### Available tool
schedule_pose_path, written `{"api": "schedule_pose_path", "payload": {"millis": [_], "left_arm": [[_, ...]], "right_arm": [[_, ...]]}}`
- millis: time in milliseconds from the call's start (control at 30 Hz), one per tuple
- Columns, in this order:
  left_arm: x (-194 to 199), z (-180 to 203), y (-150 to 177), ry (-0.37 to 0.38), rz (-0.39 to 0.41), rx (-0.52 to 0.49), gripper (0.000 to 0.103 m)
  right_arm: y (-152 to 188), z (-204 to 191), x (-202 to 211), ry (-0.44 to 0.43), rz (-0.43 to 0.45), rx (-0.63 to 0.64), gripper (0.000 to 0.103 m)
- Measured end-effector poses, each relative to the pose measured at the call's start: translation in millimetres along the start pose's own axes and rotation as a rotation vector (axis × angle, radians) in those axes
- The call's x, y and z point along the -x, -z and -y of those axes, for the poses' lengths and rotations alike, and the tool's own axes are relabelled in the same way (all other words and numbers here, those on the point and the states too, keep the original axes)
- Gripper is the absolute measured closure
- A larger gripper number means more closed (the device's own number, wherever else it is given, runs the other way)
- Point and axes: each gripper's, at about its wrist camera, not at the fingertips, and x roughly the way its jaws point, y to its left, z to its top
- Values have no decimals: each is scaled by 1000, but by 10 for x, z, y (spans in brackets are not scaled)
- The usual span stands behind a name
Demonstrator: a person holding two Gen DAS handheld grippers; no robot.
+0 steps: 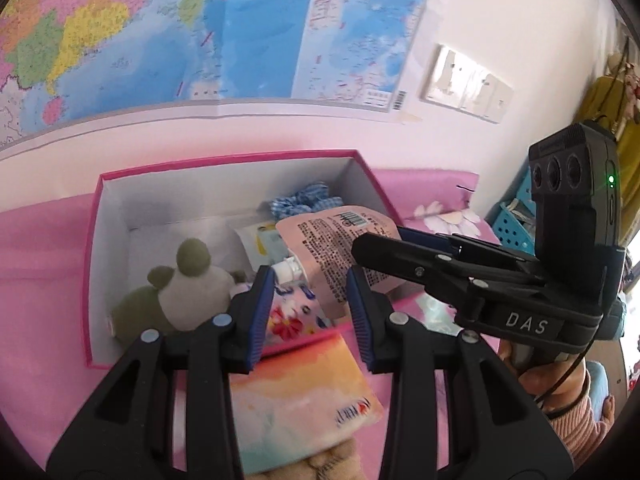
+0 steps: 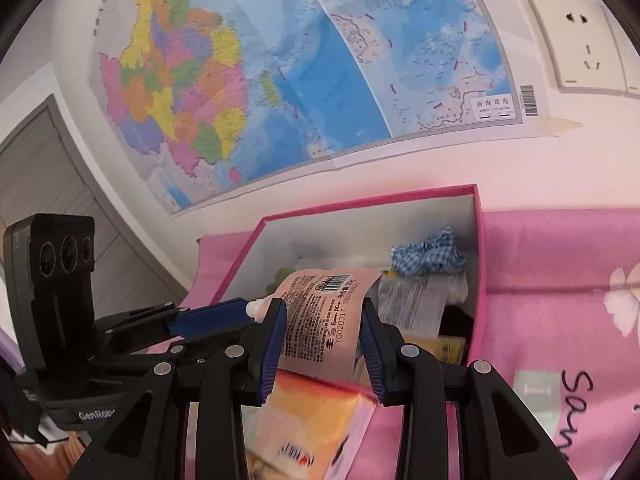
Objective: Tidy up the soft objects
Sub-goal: 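Open the right gripper to drop the pouch into the box, then move the right gripper down to the cream teddy bear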
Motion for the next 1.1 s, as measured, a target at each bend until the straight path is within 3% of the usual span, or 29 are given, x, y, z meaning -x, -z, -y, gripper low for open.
{"api": "schedule_pose_path", "payload": {"millis": [267, 400, 767, 1100], "left_arm": [[-326, -163, -101, -36, -66, 45, 64], [-327, -193, -64, -39, -60, 56, 64], [36, -102, 200, -36, 22, -10, 64], [669, -96, 655, -17, 108, -45, 63]], "right_arm": [[-159, 182, -356, 17, -35, -46, 65], [-165, 279, -472, 22, -48, -87, 63], [45, 205, -199, 29, -32, -33, 61], [432, 3, 242, -25, -28, 16, 54]]}}
